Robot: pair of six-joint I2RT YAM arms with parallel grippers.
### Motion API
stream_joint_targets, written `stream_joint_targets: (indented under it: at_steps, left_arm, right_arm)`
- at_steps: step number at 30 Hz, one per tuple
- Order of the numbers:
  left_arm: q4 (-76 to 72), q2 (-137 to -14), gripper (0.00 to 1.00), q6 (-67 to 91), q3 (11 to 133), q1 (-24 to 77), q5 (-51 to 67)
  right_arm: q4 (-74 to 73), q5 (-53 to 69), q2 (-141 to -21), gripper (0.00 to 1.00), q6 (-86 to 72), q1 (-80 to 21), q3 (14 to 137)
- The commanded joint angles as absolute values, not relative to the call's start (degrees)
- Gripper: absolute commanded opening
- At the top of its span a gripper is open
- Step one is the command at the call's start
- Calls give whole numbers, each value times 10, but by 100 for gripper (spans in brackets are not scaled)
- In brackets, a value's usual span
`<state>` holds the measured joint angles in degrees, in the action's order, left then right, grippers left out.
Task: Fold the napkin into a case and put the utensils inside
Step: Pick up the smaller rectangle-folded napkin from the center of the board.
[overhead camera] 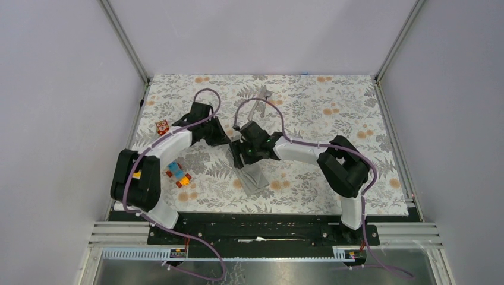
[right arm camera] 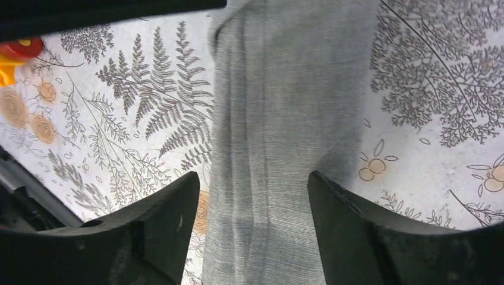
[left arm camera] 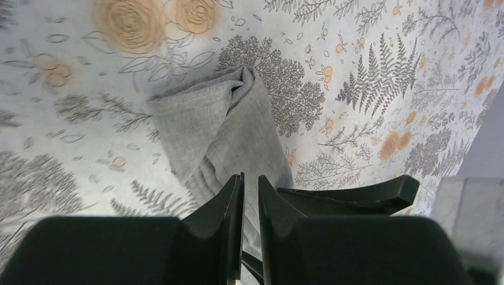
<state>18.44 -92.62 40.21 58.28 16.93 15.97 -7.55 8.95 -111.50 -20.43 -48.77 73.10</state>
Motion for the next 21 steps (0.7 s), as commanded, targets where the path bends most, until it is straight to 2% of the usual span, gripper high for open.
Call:
stream_joint_targets:
  at_steps: [1,4,9,18,21]
  left_arm:
    - [250,-851,20,378,606,149,86]
    - [293,-814,23,376,598,123,24]
    - [302,-763,26,373,559,92,28]
    - [308,-725,26,368,535,89,31]
    - [308,-715,26,370,529,89,35]
  right_arm:
    - [-118,-29,-1115,76,-133,-540,786]
    - [-130,-89,-1132,79,-123,-568,806]
    - [-147,-179,-1161,79,-121,-604,836]
    - [-147,-278,-1215,72,-135,-634,851]
    - [-144,-296,-1226,62,-152,-634,842]
